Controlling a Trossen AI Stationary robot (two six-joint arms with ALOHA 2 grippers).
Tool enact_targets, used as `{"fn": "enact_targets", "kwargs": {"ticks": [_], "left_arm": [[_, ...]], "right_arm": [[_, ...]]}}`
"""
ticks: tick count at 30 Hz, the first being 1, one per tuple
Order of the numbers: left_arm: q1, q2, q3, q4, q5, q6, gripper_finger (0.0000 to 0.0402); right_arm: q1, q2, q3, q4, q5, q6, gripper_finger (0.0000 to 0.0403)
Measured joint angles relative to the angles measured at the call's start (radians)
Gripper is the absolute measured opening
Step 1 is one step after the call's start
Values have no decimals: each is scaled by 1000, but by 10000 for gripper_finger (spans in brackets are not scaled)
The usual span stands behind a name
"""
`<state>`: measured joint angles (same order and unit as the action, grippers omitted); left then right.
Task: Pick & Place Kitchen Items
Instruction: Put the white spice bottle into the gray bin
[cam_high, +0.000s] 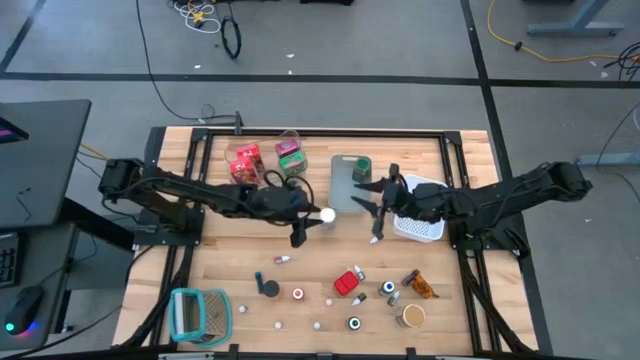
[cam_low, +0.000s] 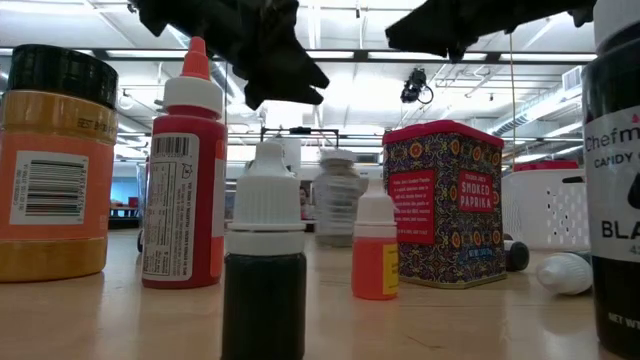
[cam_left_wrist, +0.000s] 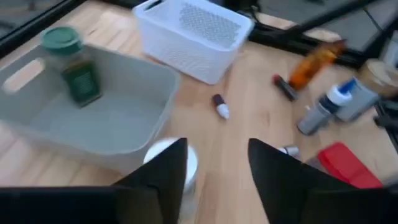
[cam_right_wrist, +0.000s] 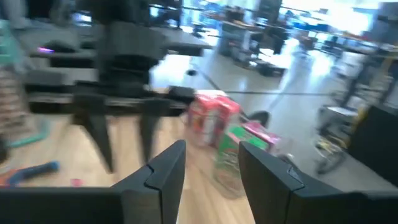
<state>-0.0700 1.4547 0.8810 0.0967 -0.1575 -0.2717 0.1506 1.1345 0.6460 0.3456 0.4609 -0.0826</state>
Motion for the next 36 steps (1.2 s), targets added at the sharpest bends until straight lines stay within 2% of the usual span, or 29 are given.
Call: {"fn": "enact_targets", "kwargs": {"ticks": [4, 9, 16, 20, 24, 29, 36], "left_arm": [[11, 0, 0, -12, -29, 53, 126], [13, 0, 0, -18, -104, 90, 98], [13, -1, 0, -53, -130, 114, 100], [13, -57, 0, -115, -133, 125, 107], [12, -176, 0, -208, -179, 155, 109], [12, -323, 0, -249, -241, 181, 109], [11, -403, 0, -255, -242, 300, 109]], "right_arm": [[0, 24, 0, 0, 22, -12, 157], [0, 54, 0, 18, 19, -12, 157], [-10, 88, 0, 21, 20, 1, 157], [-20, 111, 0, 16, 18, 28, 161], [-38, 139, 0, 15, -69, 72, 170], [-55, 175, 0, 33, -193, 86, 184], [-58, 269, 0, 63, -285, 126, 220]]}}
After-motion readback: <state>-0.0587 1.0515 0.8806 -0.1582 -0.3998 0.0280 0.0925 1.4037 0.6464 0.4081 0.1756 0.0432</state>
